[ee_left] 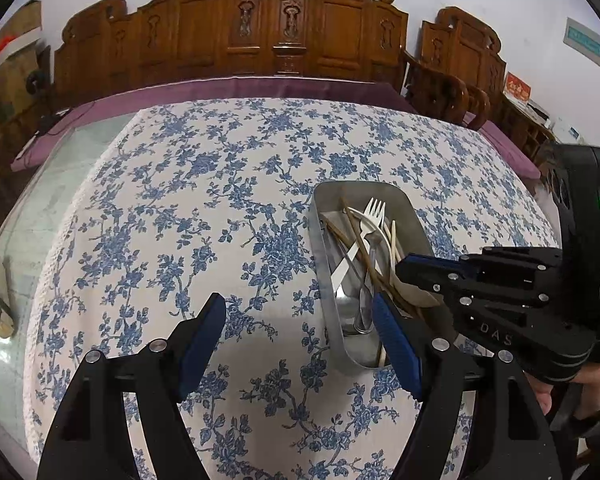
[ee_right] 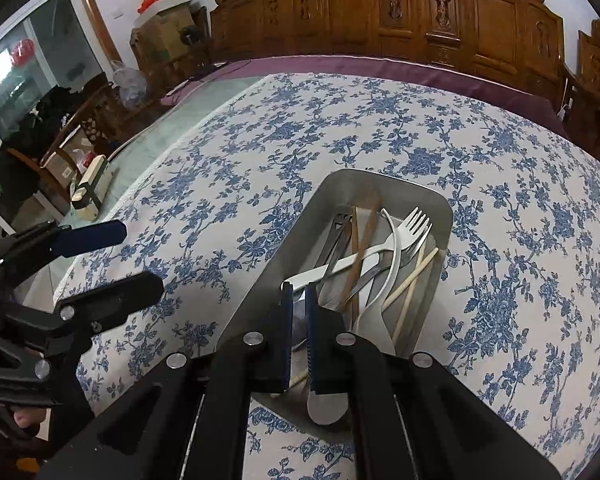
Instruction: Organize utensils
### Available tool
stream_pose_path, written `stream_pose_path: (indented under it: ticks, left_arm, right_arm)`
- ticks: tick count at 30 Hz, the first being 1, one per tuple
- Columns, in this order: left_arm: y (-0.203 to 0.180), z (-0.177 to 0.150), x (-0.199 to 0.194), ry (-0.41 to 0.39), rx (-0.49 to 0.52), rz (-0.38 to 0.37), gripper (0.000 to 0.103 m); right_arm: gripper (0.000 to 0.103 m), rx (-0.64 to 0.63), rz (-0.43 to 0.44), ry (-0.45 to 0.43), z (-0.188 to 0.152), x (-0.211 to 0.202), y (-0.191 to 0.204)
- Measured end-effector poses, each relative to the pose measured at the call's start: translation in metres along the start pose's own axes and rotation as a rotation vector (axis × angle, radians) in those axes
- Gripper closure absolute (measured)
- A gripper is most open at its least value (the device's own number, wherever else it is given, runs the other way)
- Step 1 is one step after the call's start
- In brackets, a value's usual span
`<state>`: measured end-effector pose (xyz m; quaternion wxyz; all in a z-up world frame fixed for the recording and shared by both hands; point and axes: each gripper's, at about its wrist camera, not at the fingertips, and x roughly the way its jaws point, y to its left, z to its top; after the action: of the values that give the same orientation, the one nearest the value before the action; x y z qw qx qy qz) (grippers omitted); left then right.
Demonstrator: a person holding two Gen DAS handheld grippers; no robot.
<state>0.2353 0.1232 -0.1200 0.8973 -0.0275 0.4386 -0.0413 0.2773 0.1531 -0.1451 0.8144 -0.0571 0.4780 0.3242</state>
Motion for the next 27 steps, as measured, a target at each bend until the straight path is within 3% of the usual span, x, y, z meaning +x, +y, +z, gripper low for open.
stream_pose_path:
  ticks: [3, 6, 7, 12, 14, 17, 19, 27]
  left_arm:
    - [-0.004, -0.001, -0.009, -0.014, -0.005, 0.004, 0.031]
    - [-0.011, -0.003, -0.021, -0.036, -0.004, 0.014, 0.021]
    - [-0.014, -0.004, -0.025, -0.043, -0.001, 0.016, 0.02]
    - [-0.04, -0.013, -0.045, -0.068, 0.026, 0.031, 0.013]
    - [-0.051, -0.017, -0.054, -0.086, 0.034, 0.036, 0.009]
    - [-0.066, -0.024, -0.069, -0.117, 0.038, 0.029, 0.008]
    - [-0.075, -0.029, -0.077, -0.135, 0.037, 0.027, 0.008]
    - [-0.11, -0.043, -0.119, -0.264, 0.043, 0.05, 0.008]
  right_arm:
    - [0.096, 0.006, -0.008, -0.024, -0.006, -0.015, -0.003]
    - [0.089, 0.023, -0.021, -0.058, -0.017, -0.038, -0.009]
    - [0.078, 0.03, -0.028, -0.073, -0.022, -0.048, -0.011]
    - [0.044, 0.06, -0.093, -0.152, -0.05, -0.099, -0.023]
    - [0.023, 0.072, -0.121, -0.184, -0.06, -0.118, -0.028]
    - [0.007, 0.091, -0.172, -0.239, -0.079, -0.152, -0.035]
    - [0.003, 0.105, -0.199, -0.273, -0.09, -0.172, -0.039]
    - [0.003, 0.121, -0.291, -0.385, -0.124, -0.235, -0.038]
